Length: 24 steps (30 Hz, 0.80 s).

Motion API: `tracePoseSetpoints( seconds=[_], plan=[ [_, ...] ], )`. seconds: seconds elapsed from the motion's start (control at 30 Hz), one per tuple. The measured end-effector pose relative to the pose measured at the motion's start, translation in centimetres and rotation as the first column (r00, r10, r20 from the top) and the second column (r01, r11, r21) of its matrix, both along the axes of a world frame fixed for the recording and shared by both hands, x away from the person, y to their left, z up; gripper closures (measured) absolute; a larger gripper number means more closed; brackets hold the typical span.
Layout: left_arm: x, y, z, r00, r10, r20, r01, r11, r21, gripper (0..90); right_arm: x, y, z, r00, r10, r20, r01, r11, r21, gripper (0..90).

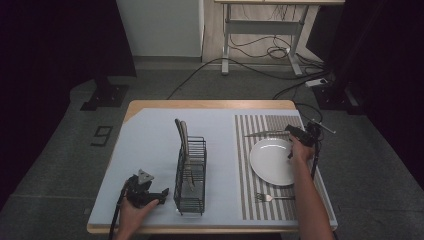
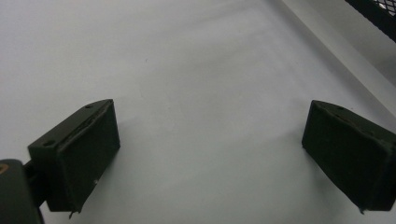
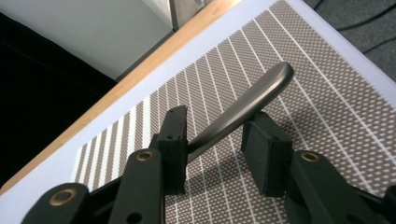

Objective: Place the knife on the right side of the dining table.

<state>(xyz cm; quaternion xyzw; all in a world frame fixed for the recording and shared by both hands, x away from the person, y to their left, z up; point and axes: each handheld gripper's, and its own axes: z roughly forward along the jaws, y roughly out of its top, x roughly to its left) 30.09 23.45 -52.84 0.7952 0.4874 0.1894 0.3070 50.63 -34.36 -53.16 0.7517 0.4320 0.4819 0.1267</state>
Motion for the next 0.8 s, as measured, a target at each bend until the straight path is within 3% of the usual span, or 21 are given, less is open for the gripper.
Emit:
tracePoseSetpoints(
  seconds=[0.2, 0.3, 0.47, 0.63, 0.8],
  plan=[
    [0.01, -0.01, 0.0, 1.0, 0.001, -0.001, -0.001, 1.0, -0.001, 3.6, 0.13, -0.04, -0.03, 0.9991, -0.009, -0.041, 0.009, 1.0, 0.007, 60.1],
    [0.01, -0.01, 0.0, 1.0, 0.001, -0.001, -0.001, 1.0, -0.001, 3.7, 0.13, -0.13, -0.18, 0.997, -0.021, -0.074, 0.024, 0.999, 0.036, 60.1],
    [0.02, 0.0, 0.0, 1.0, 0.001, -0.001, -0.001, 1.0, -0.001, 3.6, 0.19, -0.13, -0.1, 0.9959, -0.022, -0.088, 0.026, 0.999, 0.042, 59.9],
    [0.02, 0.0, 0.0, 1.0, 0.001, -0.001, -0.001, 1.0, -0.001, 3.6, 0.22, -0.11, 0.01, 0.9954, -0.014, -0.095, 0.017, 1.0, 0.026, 58.5],
    [0.02, 0.0, 0.0, 1.0, 0.001, -0.002, -0.001, 1.0, -0.002, 3.6, 0.08, 0.05, 0.21, 0.994, 0.005, -0.11, -0.008, 1.0, -0.025, 58.0]
  ],
)
